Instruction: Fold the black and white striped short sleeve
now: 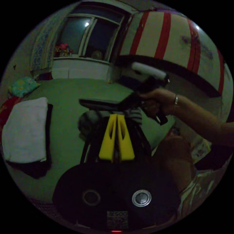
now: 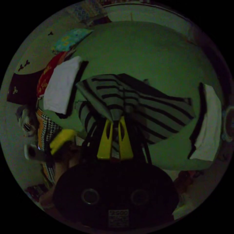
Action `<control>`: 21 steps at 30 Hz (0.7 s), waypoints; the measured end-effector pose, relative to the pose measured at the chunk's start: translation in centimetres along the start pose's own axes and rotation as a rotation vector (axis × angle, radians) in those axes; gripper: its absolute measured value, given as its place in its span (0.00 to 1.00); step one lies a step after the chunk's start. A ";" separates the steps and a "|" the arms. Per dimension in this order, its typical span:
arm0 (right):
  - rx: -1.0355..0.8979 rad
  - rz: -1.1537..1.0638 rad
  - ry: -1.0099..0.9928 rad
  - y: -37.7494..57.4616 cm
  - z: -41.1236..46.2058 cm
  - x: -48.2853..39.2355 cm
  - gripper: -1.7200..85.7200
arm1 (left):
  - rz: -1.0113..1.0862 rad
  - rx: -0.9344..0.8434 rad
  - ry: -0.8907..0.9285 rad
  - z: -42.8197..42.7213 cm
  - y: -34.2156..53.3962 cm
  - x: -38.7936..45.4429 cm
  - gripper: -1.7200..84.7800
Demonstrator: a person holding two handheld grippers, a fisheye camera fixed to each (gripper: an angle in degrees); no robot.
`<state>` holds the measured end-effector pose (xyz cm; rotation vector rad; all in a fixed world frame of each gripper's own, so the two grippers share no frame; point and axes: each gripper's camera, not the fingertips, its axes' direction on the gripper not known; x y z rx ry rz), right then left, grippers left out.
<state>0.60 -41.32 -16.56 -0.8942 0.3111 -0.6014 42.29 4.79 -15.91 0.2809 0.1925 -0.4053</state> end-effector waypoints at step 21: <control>0.082 0.160 -0.099 13.7 -5.5 18.6 0.01 | -0.230 -0.447 0.127 12.4 -2.8 -1.4 0.30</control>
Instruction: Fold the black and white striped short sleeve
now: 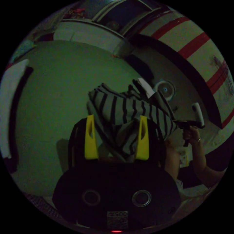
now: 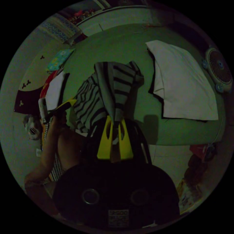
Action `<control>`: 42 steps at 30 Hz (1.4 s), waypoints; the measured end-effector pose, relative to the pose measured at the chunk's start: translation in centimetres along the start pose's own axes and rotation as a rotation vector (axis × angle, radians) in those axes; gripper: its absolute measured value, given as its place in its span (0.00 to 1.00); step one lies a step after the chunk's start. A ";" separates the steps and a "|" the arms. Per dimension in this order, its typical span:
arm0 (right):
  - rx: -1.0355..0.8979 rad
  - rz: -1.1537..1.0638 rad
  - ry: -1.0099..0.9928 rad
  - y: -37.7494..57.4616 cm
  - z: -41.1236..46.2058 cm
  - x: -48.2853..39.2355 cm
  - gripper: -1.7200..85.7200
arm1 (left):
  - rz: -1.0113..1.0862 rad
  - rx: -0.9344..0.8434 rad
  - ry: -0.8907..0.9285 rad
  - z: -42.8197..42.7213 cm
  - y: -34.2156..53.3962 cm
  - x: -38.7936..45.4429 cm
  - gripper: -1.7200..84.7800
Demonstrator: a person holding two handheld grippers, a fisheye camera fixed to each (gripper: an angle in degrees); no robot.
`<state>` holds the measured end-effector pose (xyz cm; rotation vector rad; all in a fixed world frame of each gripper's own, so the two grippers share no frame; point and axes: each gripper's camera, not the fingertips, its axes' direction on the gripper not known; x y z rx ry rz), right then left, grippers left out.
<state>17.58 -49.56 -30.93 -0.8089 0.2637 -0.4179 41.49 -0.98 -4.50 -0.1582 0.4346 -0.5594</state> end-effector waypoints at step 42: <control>0.196 -0.456 0.058 -4.7 4.3 -12.8 0.18 | -0.098 0.094 -0.325 -10.8 3.2 -6.4 0.25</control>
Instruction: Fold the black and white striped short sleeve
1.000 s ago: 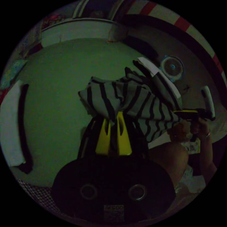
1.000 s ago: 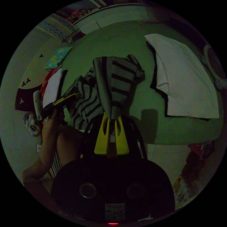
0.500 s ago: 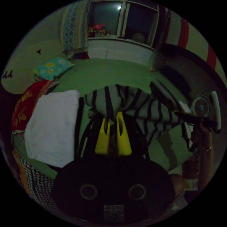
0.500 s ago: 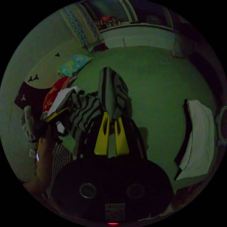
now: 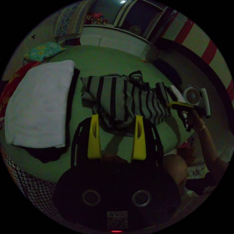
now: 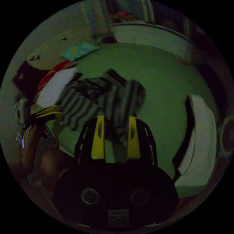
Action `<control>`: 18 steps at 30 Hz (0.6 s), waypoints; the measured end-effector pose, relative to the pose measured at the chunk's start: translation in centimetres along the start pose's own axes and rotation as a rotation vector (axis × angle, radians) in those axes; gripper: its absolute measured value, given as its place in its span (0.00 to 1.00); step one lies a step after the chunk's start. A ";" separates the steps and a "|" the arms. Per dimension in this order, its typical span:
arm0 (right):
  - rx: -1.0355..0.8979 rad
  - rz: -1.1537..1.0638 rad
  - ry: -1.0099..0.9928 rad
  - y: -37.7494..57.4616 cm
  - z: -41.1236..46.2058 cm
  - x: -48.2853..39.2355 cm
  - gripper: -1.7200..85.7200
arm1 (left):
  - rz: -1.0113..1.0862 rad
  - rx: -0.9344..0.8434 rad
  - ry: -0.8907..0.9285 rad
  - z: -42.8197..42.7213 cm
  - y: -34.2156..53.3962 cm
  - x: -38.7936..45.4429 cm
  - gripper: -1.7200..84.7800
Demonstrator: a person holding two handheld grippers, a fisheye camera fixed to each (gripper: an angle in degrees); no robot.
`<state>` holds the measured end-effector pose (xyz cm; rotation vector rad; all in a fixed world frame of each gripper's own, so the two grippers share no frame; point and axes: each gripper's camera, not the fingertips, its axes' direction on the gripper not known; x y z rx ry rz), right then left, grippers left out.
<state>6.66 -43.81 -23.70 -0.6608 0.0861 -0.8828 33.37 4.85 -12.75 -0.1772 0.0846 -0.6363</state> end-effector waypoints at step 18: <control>-0.212 -0.304 -0.001 3.4 4.8 -10.1 0.01 | -0.017 -0.007 -0.033 -6.0 4.3 -0.4 0.24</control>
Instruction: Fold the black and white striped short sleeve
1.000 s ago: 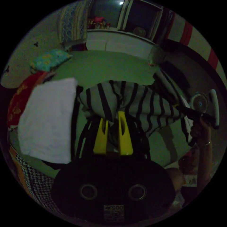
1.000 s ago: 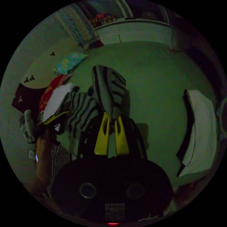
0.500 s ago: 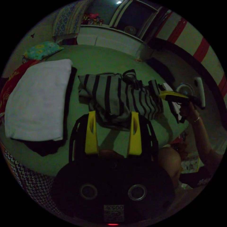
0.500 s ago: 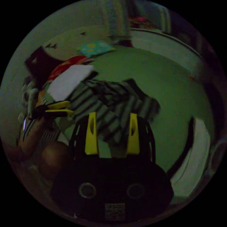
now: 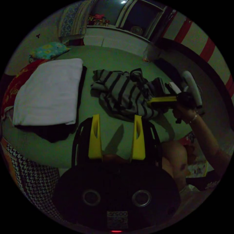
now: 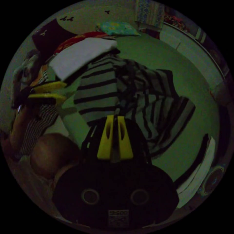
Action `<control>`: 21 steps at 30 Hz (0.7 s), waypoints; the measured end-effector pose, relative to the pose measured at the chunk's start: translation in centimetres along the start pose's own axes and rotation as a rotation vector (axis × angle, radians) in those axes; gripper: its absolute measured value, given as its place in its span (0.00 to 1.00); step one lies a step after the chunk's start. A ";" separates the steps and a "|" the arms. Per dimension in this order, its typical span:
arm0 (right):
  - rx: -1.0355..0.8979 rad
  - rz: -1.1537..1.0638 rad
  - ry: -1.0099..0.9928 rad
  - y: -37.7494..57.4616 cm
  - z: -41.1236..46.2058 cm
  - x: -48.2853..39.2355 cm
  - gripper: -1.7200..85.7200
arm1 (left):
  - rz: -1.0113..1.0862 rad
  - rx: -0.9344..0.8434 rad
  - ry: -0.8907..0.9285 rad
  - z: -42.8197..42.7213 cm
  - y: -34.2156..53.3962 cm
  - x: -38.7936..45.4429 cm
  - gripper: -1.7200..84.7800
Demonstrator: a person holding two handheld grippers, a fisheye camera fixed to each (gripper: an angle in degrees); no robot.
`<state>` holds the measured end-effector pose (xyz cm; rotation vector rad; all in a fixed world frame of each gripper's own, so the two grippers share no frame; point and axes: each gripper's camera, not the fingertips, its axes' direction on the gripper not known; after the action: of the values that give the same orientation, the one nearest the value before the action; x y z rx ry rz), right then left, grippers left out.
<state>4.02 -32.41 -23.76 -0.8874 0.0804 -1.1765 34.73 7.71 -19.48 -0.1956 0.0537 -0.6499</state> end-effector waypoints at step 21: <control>0.098 0.424 -0.069 20.2 -8.1 3.1 0.07 | 0.014 -0.007 -0.123 -2.2 -3.6 2.2 0.23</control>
<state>16.78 -37.55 -40.93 -0.7773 0.1457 -0.7479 34.07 3.22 -20.94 -0.2408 -0.0608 -0.6224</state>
